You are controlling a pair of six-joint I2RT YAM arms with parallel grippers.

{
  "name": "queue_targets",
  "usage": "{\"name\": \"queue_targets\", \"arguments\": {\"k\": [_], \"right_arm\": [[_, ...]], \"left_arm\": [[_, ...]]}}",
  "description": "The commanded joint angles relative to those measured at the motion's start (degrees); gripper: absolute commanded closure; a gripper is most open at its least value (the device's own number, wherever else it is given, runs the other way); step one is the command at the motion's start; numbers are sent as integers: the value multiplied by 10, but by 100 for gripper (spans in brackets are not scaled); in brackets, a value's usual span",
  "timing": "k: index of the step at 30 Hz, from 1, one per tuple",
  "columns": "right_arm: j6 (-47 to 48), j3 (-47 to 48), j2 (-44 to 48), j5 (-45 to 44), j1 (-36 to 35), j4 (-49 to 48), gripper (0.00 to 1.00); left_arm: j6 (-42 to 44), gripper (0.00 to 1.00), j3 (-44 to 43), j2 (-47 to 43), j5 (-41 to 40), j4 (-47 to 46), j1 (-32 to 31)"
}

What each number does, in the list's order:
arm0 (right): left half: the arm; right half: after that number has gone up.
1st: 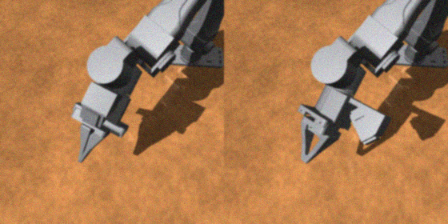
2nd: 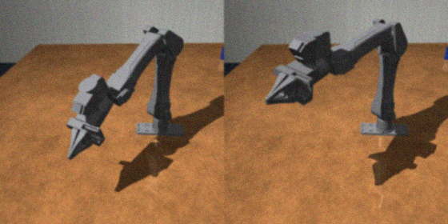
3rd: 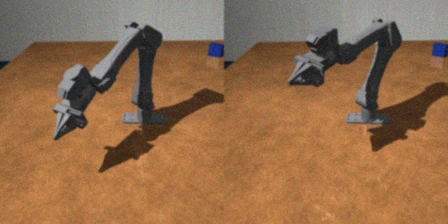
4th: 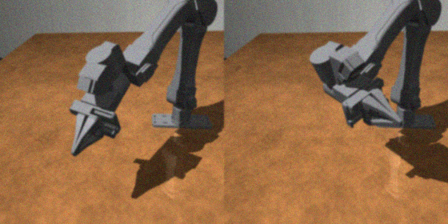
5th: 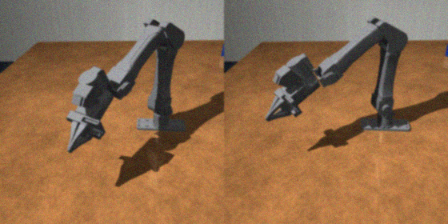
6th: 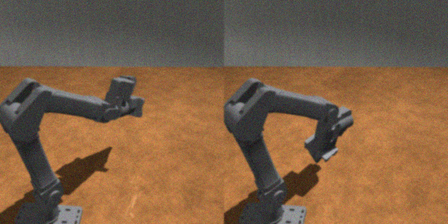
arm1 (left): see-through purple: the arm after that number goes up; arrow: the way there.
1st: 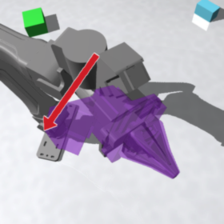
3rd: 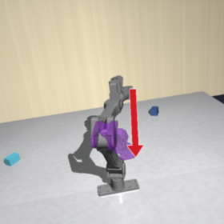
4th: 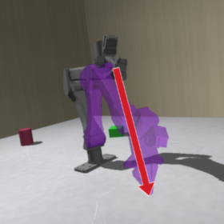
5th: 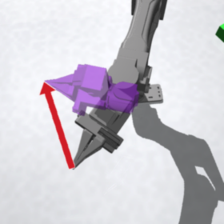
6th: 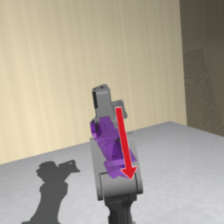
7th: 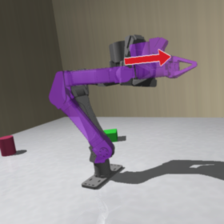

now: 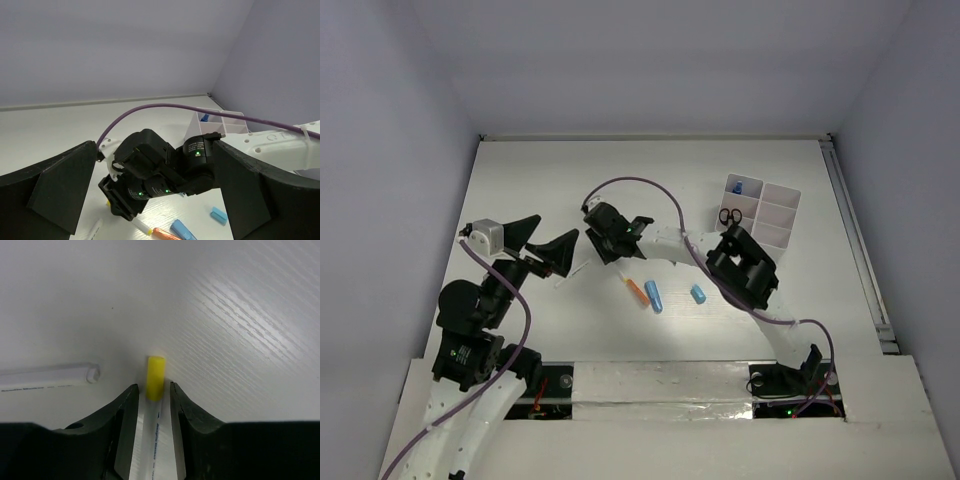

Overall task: Sort the stationery into containers
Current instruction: Move the pen to the center of the board, then pick up the pen from the center of the board.

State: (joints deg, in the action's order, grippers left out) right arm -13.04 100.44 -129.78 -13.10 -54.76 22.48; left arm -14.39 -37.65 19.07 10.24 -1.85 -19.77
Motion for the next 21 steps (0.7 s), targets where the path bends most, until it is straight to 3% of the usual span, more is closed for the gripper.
{"name": "queue_targets", "arguments": {"k": [1, 18, 21], "right_arm": [[15, 19, -44, 11, 3, 63, 64], [32, 108, -104, 22, 3, 149, 71], [35, 119, -113, 36, 3, 171, 76]], "left_arm": [[2, 1, -18, -8, 0, -23, 3], [3, 1, -19, -12, 0, -22, -3], [3, 1, -19, -13, -1, -21, -3]]}}
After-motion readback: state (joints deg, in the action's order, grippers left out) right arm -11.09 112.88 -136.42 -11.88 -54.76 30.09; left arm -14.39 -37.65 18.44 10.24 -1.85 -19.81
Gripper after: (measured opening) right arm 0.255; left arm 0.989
